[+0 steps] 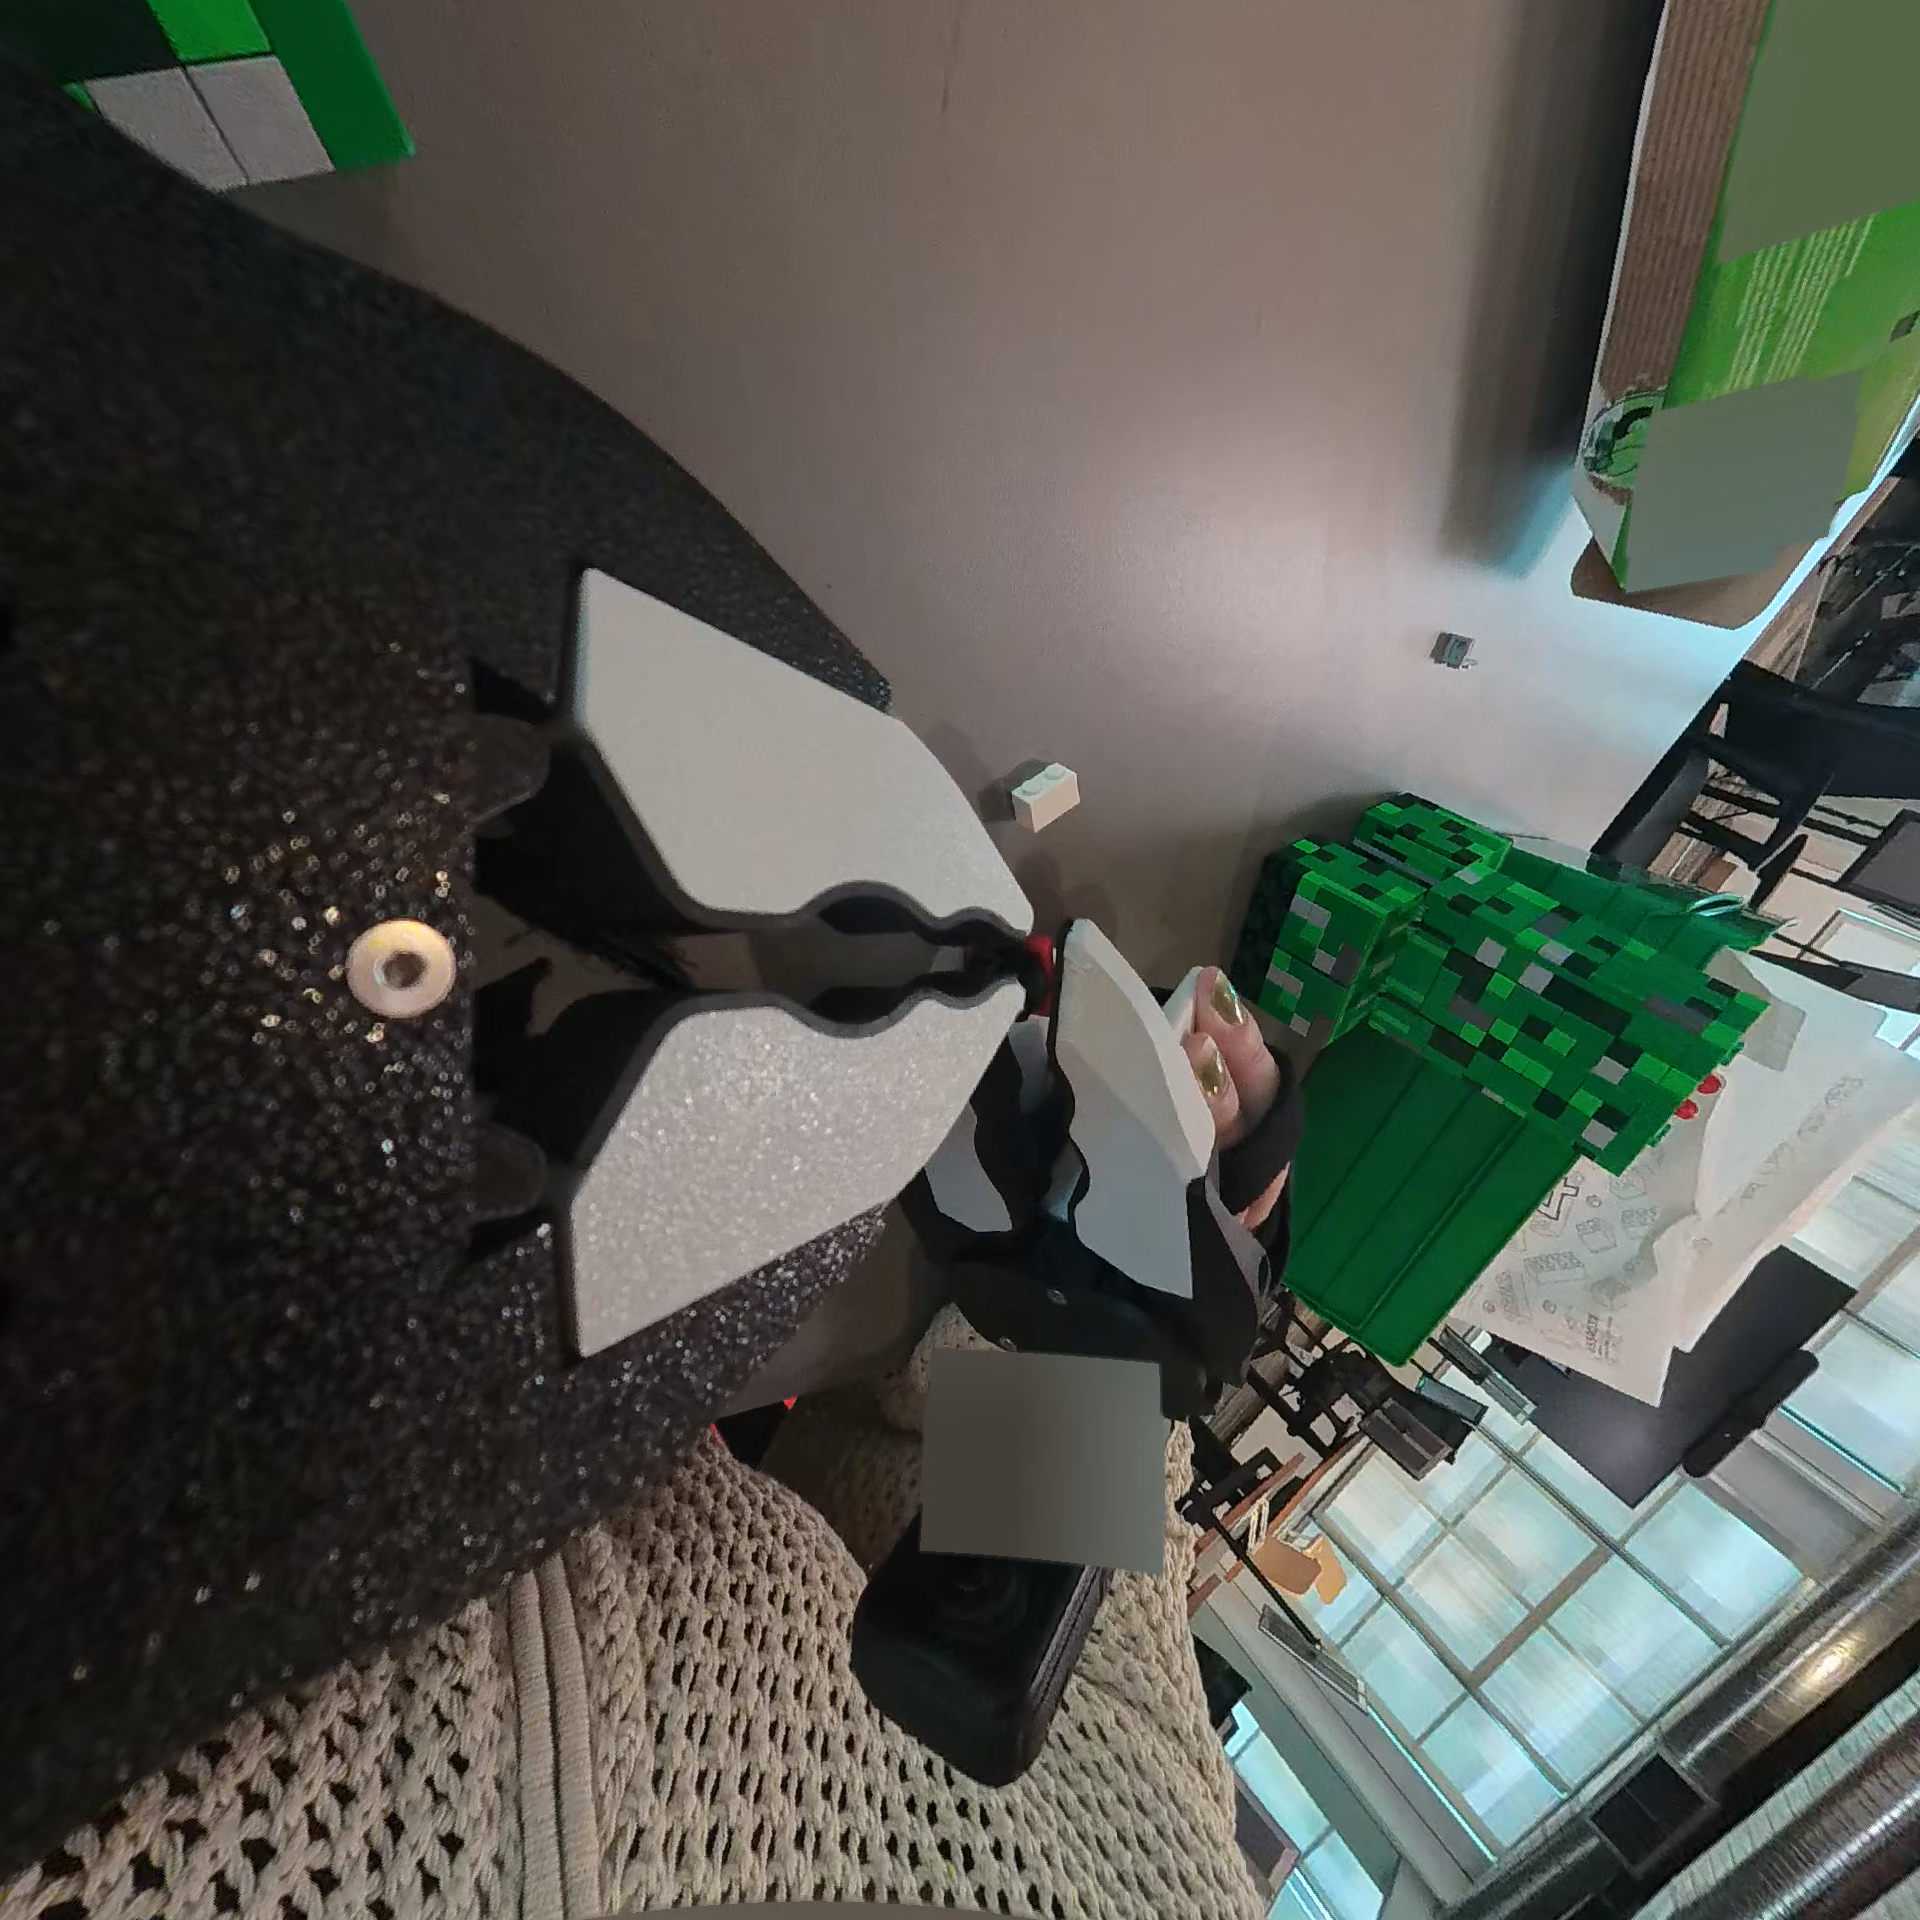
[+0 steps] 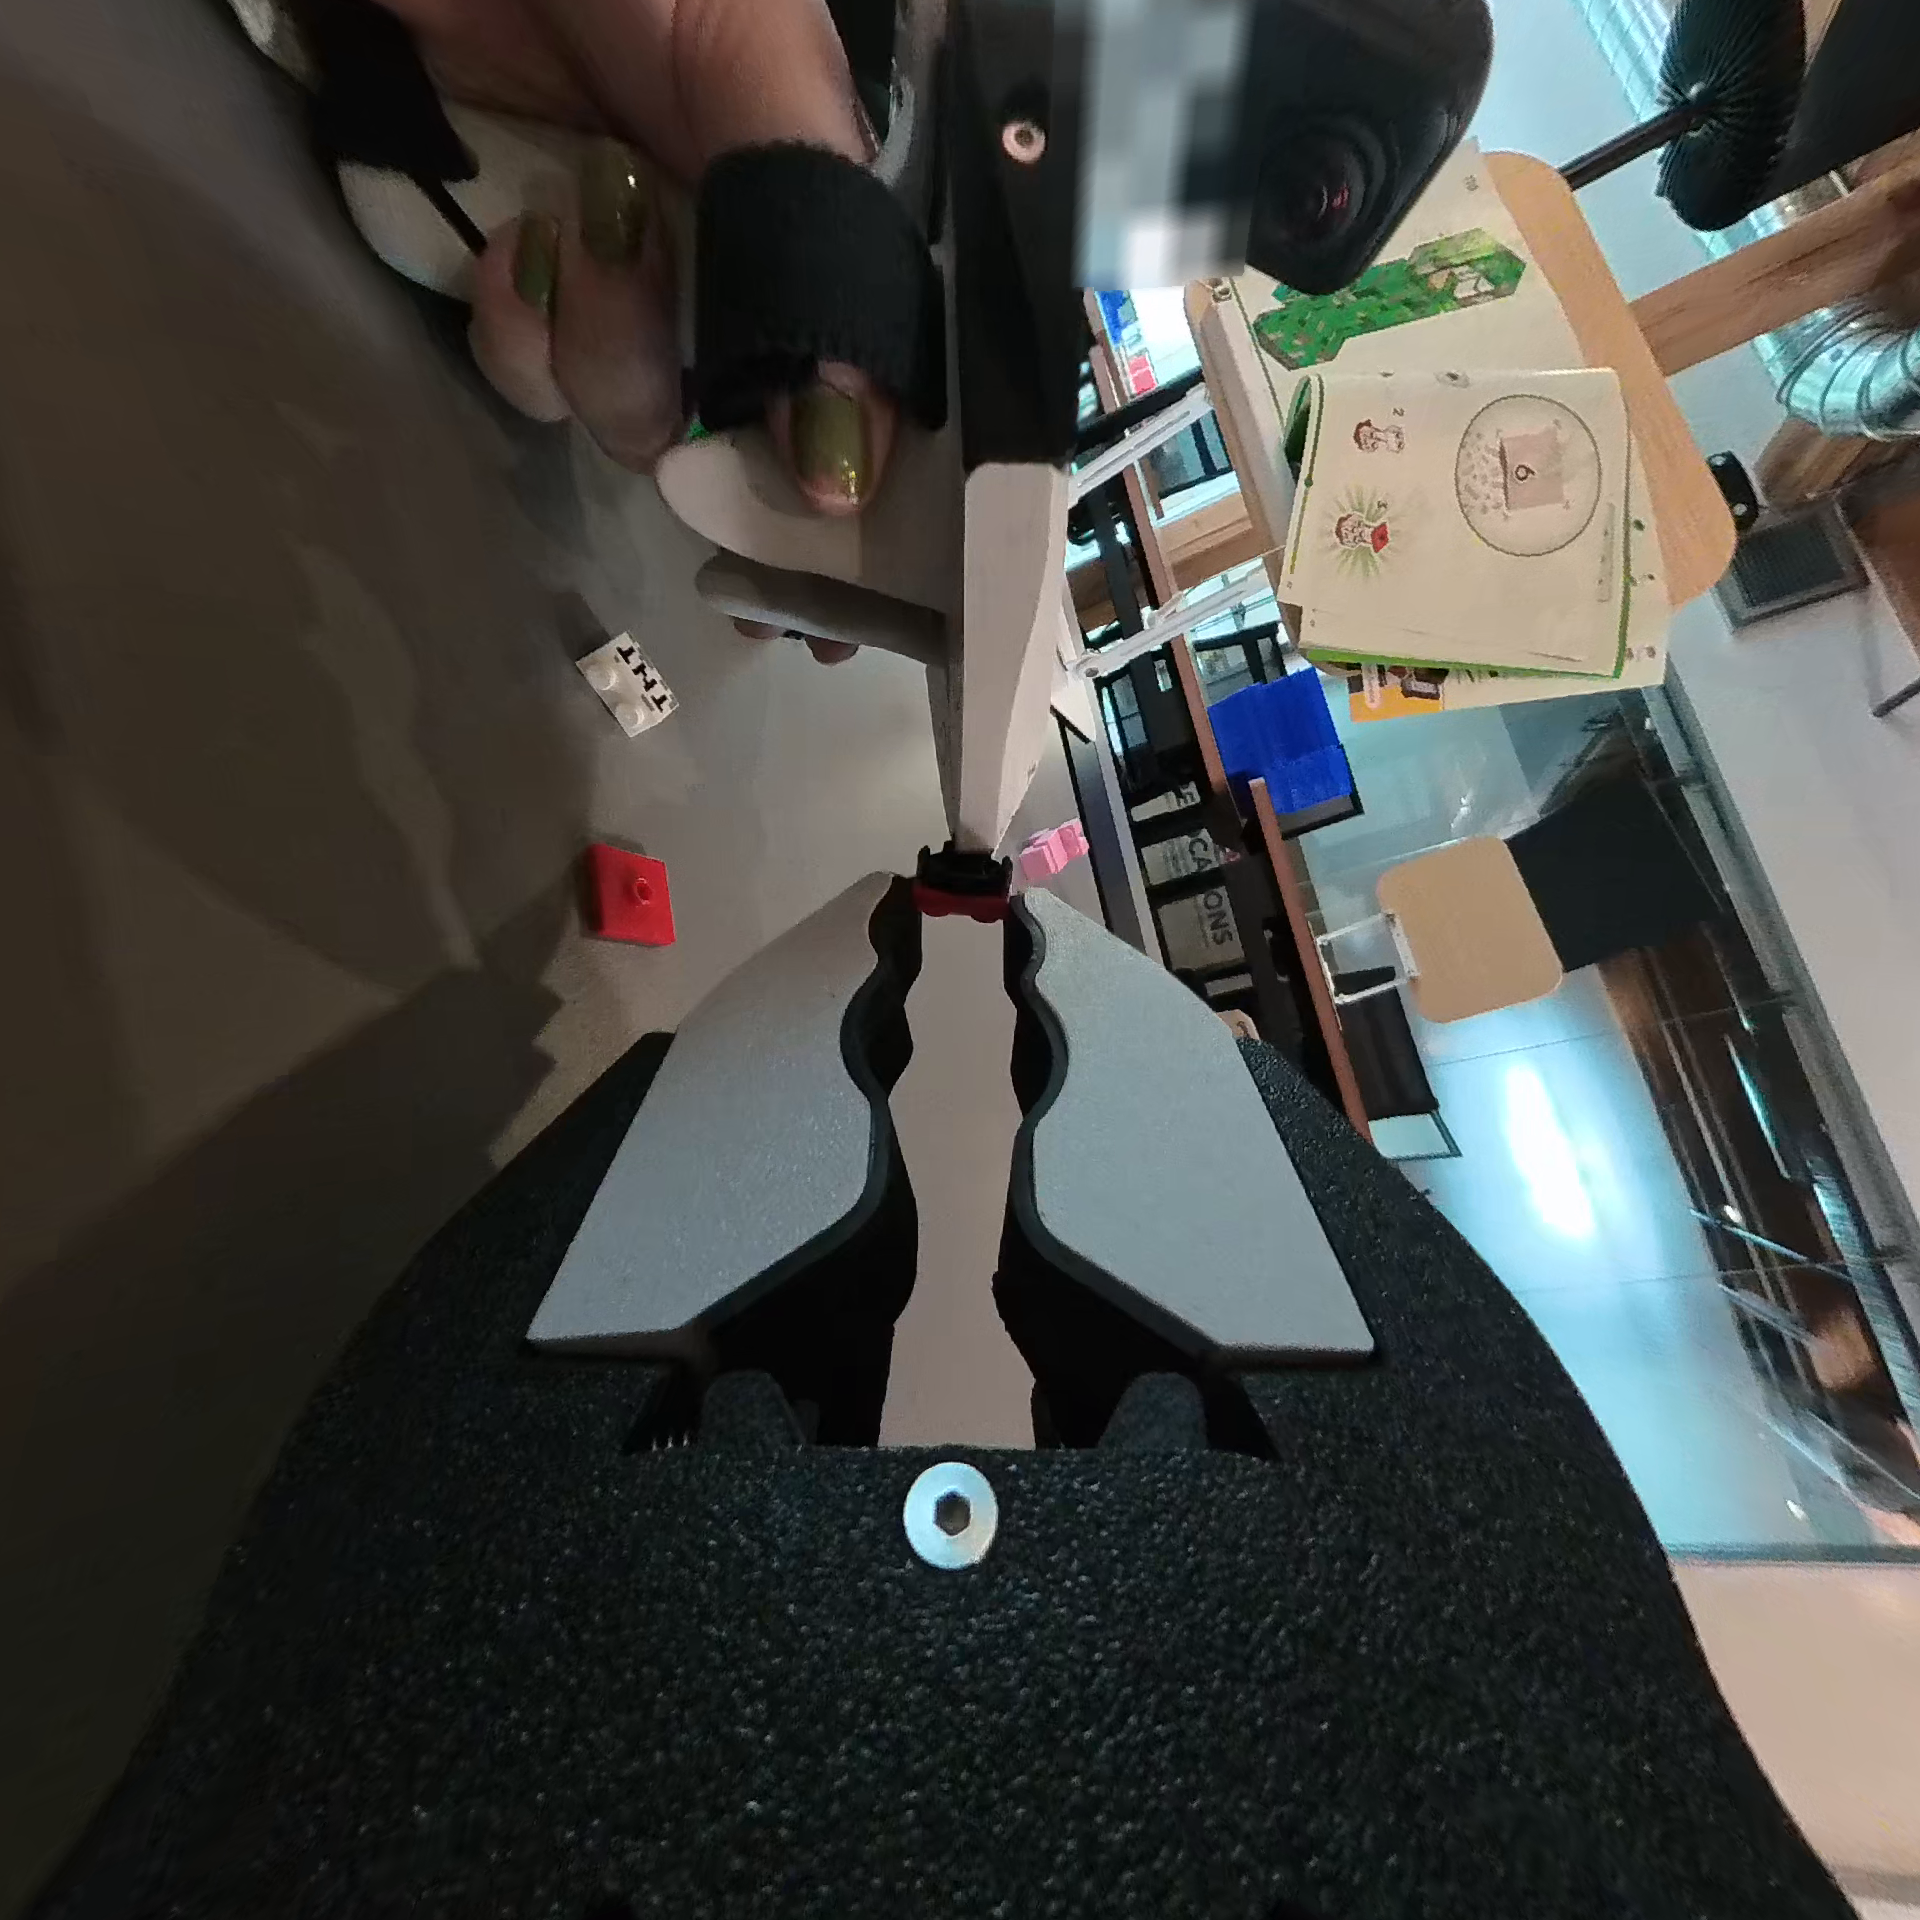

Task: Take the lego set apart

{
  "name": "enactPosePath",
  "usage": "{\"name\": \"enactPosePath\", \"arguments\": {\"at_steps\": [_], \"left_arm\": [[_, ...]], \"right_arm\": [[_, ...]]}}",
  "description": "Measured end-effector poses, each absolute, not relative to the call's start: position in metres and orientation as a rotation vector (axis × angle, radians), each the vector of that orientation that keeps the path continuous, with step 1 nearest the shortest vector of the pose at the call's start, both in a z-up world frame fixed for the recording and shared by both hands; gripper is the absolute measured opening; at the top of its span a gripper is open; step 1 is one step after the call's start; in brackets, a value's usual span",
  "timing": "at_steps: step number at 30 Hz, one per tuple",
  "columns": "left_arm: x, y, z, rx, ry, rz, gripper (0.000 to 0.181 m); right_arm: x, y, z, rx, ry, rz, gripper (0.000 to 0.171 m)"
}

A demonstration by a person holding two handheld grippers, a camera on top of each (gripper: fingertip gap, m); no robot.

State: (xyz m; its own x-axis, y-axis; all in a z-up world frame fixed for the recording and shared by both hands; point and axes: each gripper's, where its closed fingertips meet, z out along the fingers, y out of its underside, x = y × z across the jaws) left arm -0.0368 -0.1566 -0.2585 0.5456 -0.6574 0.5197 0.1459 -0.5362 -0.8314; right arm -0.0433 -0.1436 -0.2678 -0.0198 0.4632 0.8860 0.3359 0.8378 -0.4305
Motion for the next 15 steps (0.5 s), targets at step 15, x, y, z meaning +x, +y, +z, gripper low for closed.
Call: {"name": "enactPosePath", "arguments": {"at_steps": [15], "left_arm": [[-0.045, -0.152, -0.246, -1.752, 0.452, -0.868, 0.000]], "right_arm": [[-0.043, -0.115, -0.274, -0.730, -1.609, 0.009, 0.015]]}}
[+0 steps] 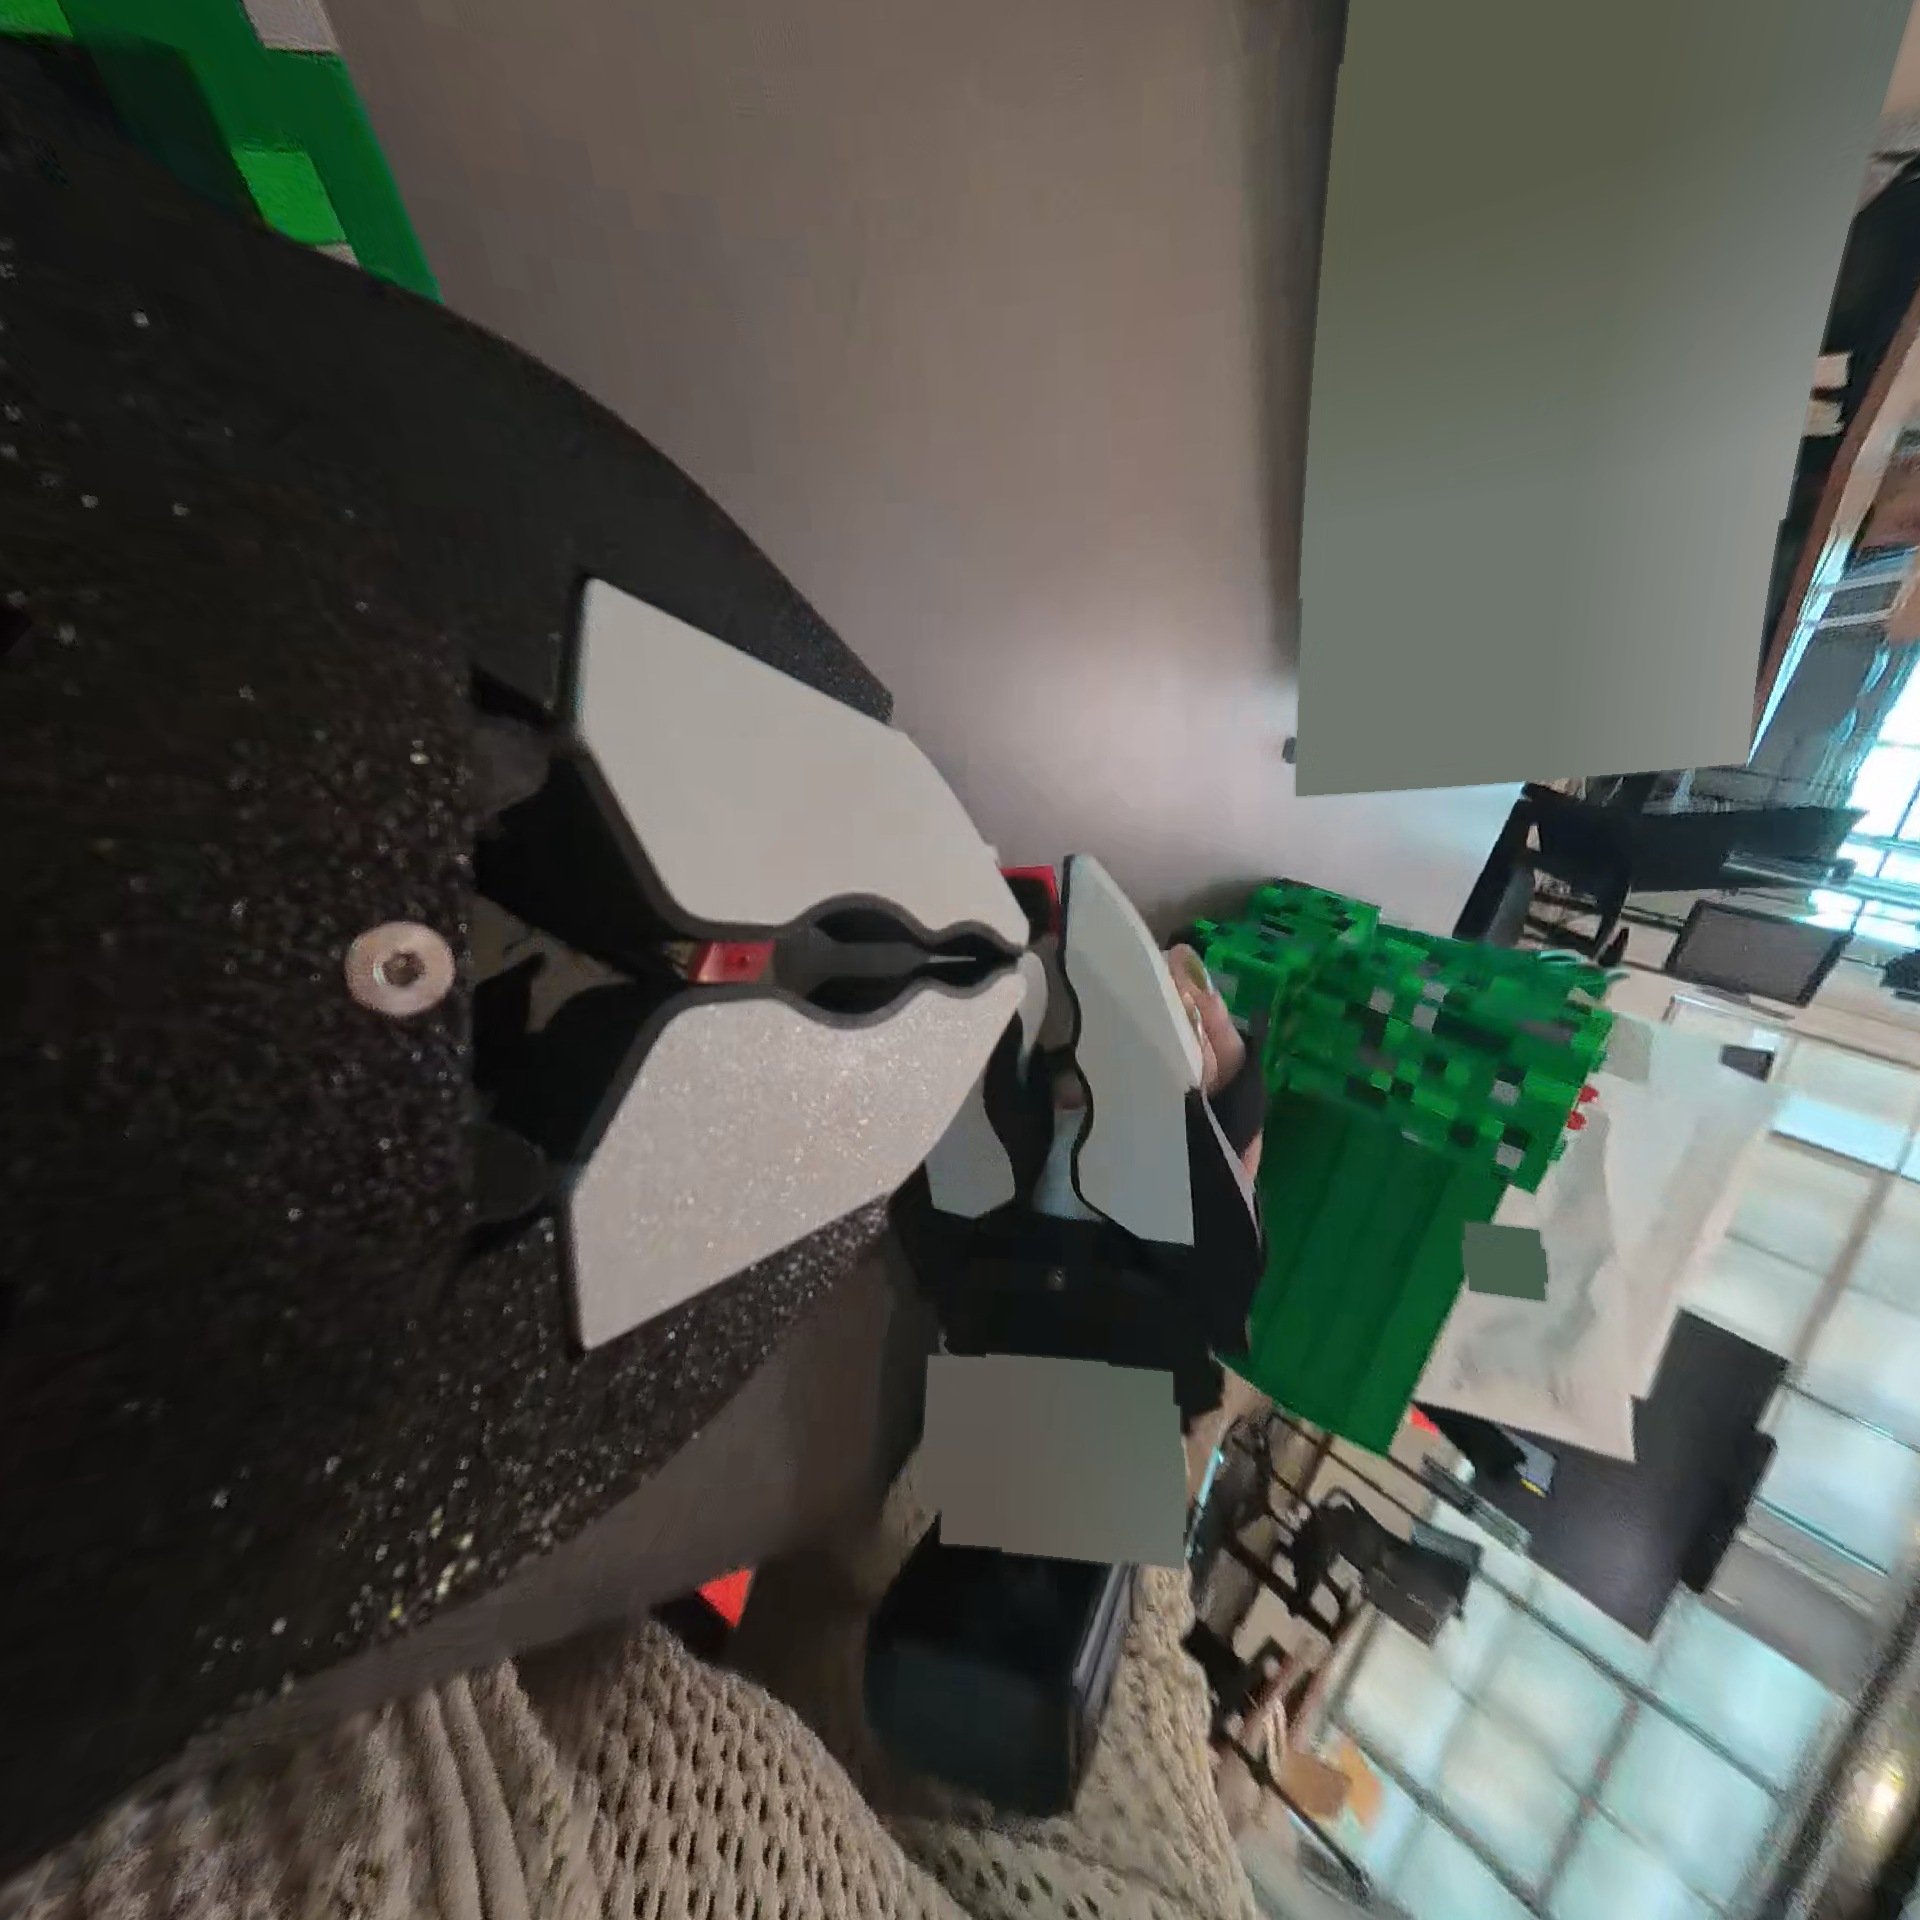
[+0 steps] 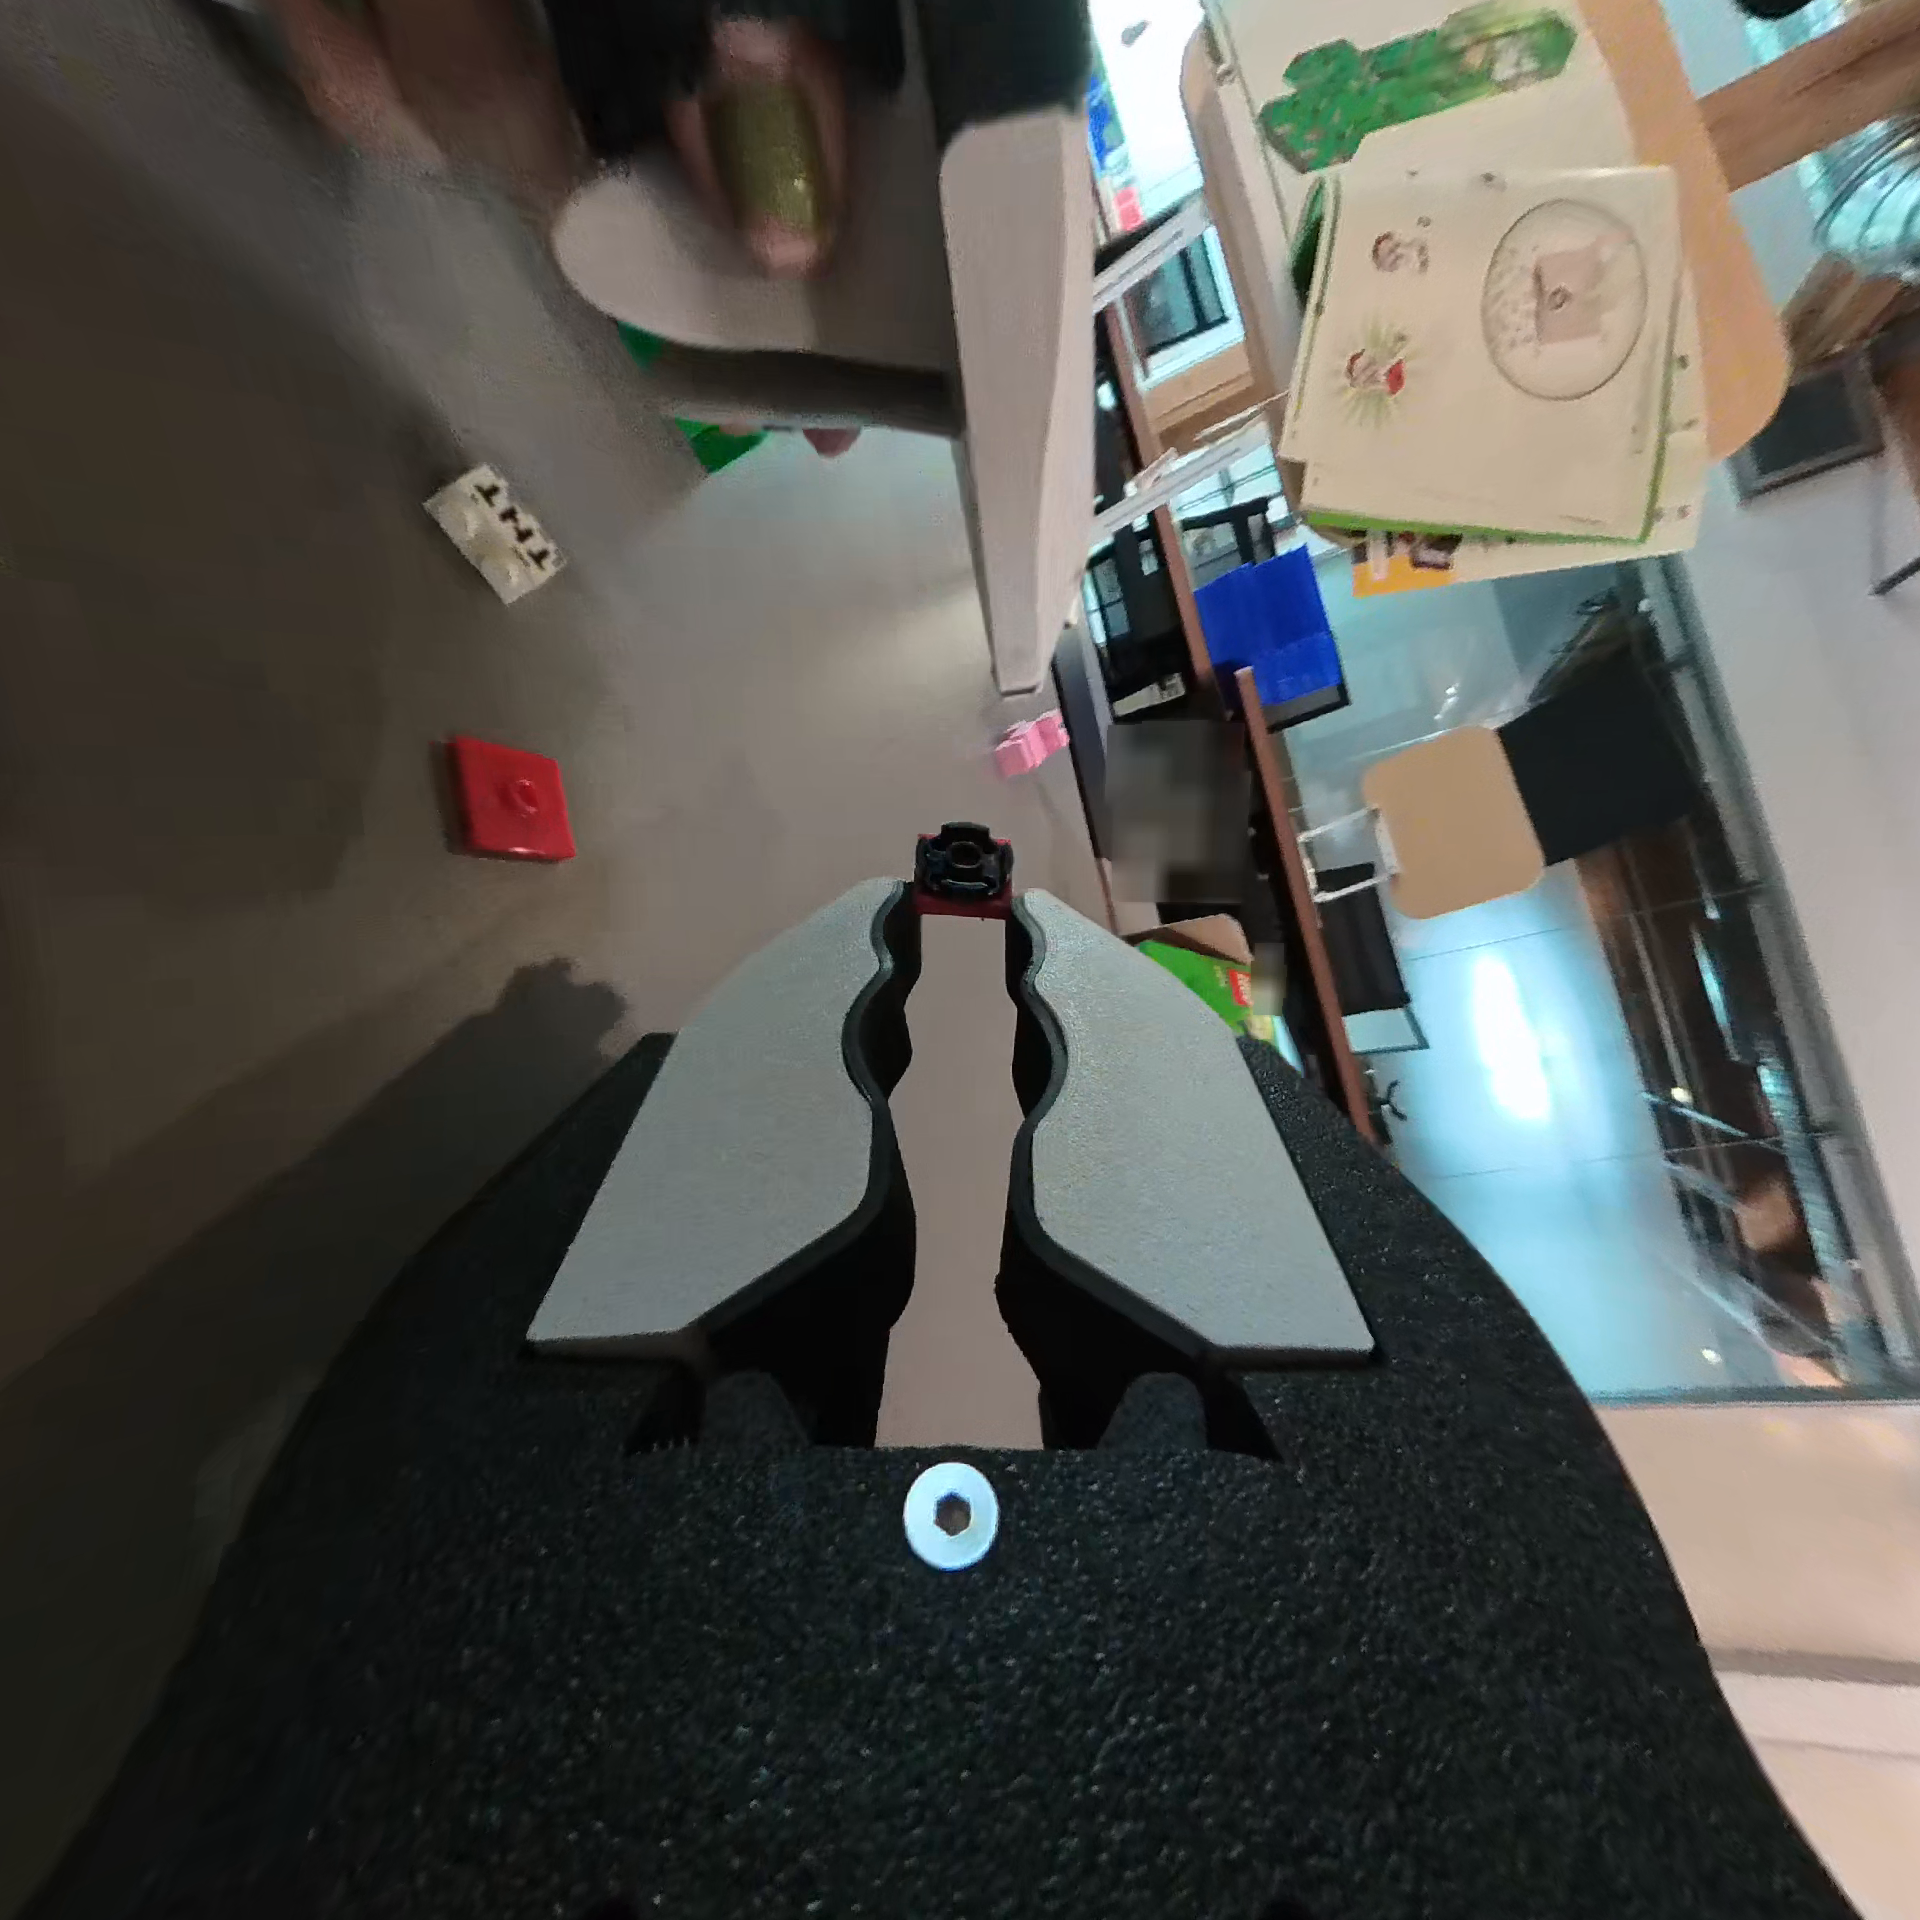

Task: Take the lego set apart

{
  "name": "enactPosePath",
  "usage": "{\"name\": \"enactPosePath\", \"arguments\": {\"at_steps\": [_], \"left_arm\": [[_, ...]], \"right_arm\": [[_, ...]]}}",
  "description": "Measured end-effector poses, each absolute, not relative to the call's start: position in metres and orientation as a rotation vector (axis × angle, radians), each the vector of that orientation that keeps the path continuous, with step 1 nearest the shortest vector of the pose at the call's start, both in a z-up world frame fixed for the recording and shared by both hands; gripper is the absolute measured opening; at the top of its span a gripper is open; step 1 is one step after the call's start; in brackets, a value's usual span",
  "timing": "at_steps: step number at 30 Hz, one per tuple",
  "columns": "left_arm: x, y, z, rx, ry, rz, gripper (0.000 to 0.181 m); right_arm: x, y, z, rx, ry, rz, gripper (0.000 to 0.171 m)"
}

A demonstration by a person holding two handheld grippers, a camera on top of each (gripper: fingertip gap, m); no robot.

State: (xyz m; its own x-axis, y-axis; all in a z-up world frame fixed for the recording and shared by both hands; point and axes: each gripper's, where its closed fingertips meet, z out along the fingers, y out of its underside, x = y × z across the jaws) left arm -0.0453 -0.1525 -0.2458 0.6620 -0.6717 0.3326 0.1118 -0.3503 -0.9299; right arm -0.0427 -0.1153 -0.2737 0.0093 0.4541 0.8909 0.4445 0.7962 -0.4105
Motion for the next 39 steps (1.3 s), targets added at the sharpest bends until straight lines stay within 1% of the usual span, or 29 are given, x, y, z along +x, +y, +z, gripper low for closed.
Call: {"name": "enactPosePath", "arguments": {"at_steps": [2, 10, 17, 23, 25, 27, 29, 30, 32, 35, 37, 39], "left_arm": [[-0.043, -0.153, -0.248, -1.767, 0.475, -0.827, 0.005], [-0.040, -0.152, -0.254, -1.805, 0.503, -0.810, 0.007], [-0.041, -0.151, -0.254, -1.806, 0.491, -0.797, 0.001], [-0.041, -0.152, -0.253, -1.799, 0.501, -0.780, 0.002], [-0.041, -0.152, -0.253, -1.800, 0.501, -0.779, 0.004], [-0.043, -0.150, -0.254, -1.811, 0.476, -0.768, 0.020], [-0.042, -0.150, -0.256, -1.823, 0.481, -0.783, 0.026], [-0.040, -0.151, -0.257, -1.831, 0.492, -0.791, 0.025], [-0.036, -0.154, -0.257, -1.828, 0.517, -0.818, 0.014], [-0.034, -0.157, -0.254, -1.810, 0.528, -0.852, 0.011], [-0.031, -0.161, -0.251, -1.792, 0.534, -0.992, 0.011], [-0.028, -0.167, -0.247, -1.765, 0.534, -1.236, 0.010]], "right_arm": [[-0.043, -0.119, -0.270, -0.691, -1.593, 0.000, 0.015], [-0.044, -0.128, -0.263, -0.613, -1.570, -0.008, 0.015], [-0.043, -0.131, -0.261, -0.593, -1.566, -0.002, 0.015], [-0.042, -0.133, -0.259, -0.585, -1.565, 0.001, 0.015], [-0.041, -0.133, -0.259, -0.586, -1.566, -0.005, 0.015], [-0.041, -0.134, -0.259, -0.582, -1.564, 0.000, 0.015], [-0.042, -0.135, -0.260, -0.570, -1.571, -0.012, 0.015], [-0.042, -0.137, -0.260, -0.561, -1.575, -0.015, 0.015], [-0.043, -0.141, -0.260, -0.537, -1.580, -0.017, 0.015], [-0.042, -0.143, -0.258, -0.539, -1.574, 0.023, 0.015], [-0.040, -0.148, -0.255, -0.533, -1.569, 0.097, 0.015], [-0.038, -0.156, -0.251, -0.528, -1.565, 0.222, 0.015]]}}
